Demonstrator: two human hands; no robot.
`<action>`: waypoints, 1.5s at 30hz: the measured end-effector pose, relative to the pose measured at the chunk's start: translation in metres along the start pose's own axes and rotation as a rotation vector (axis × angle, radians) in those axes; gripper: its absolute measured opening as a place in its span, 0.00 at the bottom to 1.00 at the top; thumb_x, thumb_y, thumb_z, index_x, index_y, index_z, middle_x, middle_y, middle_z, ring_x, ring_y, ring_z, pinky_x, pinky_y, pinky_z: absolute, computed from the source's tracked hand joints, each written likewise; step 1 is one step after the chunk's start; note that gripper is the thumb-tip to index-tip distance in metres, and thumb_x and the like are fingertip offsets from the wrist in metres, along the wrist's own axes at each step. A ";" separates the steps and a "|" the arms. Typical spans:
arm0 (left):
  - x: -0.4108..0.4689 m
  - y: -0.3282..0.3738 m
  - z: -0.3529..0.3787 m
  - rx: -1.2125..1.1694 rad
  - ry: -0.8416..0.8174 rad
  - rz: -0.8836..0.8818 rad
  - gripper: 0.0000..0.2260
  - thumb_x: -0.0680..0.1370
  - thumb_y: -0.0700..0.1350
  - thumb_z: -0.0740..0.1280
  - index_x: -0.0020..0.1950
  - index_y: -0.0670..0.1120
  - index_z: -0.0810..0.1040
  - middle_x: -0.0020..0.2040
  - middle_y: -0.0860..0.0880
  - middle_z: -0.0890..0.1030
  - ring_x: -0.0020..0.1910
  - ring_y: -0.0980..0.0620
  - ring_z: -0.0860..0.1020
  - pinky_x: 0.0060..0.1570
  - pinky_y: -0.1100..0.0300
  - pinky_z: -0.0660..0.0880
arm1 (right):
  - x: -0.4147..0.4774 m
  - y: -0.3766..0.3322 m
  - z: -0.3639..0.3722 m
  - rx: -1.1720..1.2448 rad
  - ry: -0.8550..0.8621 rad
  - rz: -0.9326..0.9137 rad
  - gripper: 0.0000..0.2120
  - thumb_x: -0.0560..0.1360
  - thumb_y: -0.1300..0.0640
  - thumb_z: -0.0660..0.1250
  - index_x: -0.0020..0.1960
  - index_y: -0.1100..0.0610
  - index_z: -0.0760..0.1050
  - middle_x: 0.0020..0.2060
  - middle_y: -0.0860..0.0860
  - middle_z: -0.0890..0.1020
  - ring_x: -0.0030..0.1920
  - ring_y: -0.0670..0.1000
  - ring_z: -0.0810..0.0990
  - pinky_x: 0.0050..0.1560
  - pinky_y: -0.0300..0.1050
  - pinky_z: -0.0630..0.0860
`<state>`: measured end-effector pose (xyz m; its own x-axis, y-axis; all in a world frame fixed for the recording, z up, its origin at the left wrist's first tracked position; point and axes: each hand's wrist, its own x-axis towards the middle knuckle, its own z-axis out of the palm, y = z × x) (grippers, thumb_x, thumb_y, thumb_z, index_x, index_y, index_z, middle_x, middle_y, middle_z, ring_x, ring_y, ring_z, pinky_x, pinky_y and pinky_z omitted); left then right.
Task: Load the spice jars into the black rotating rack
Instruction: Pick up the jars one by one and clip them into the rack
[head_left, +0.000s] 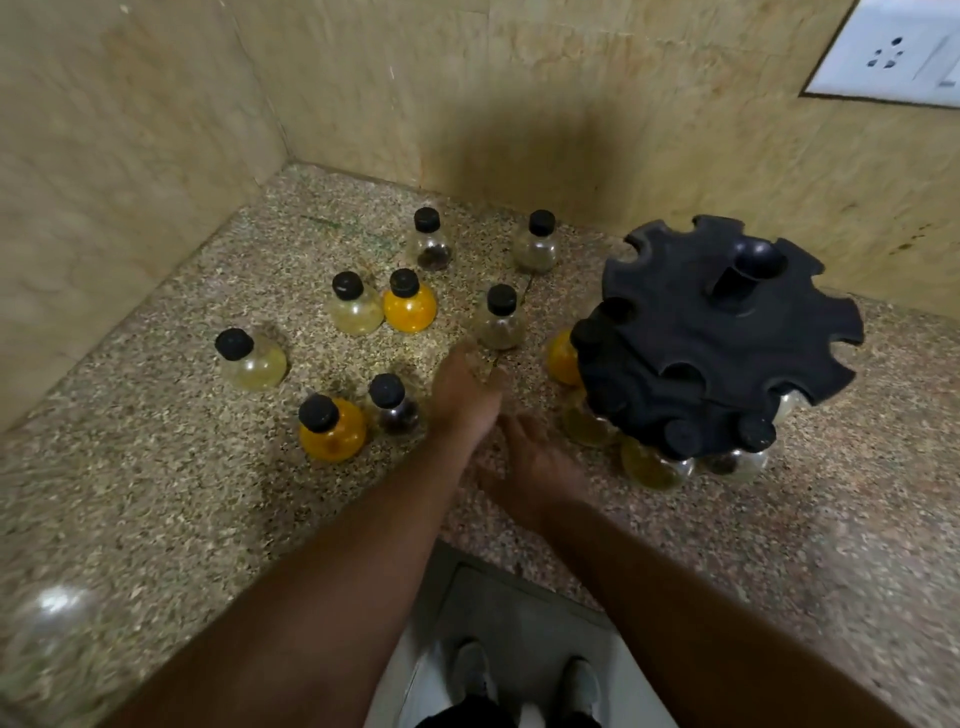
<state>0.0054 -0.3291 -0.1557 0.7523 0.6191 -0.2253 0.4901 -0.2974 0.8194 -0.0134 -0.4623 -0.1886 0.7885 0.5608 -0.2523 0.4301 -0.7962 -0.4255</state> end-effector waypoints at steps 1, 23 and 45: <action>0.007 0.002 -0.004 0.049 0.017 0.061 0.26 0.79 0.52 0.68 0.76 0.50 0.67 0.71 0.47 0.74 0.67 0.45 0.74 0.64 0.51 0.73 | 0.010 -0.004 0.003 -0.017 -0.036 0.020 0.36 0.76 0.35 0.61 0.78 0.44 0.52 0.78 0.54 0.62 0.74 0.61 0.67 0.63 0.63 0.74; 0.100 0.011 -0.008 0.202 -0.077 0.493 0.20 0.76 0.49 0.73 0.67 0.53 0.73 0.61 0.51 0.81 0.58 0.49 0.79 0.52 0.54 0.77 | 0.065 -0.024 0.020 -0.252 -0.255 0.206 0.48 0.72 0.21 0.51 0.80 0.41 0.33 0.81 0.52 0.33 0.79 0.64 0.32 0.72 0.76 0.42; -0.011 0.033 -0.024 0.195 0.051 0.567 0.22 0.73 0.54 0.76 0.64 0.52 0.79 0.58 0.51 0.83 0.58 0.50 0.80 0.52 0.56 0.77 | -0.011 -0.016 -0.036 0.291 0.485 0.064 0.04 0.74 0.62 0.66 0.44 0.55 0.77 0.35 0.48 0.78 0.34 0.49 0.75 0.34 0.43 0.68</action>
<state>0.0027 -0.3284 -0.1133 0.9004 0.3576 0.2476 0.0941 -0.7159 0.6918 -0.0134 -0.4641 -0.1476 0.9502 0.2901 0.1134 0.2901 -0.6916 -0.6615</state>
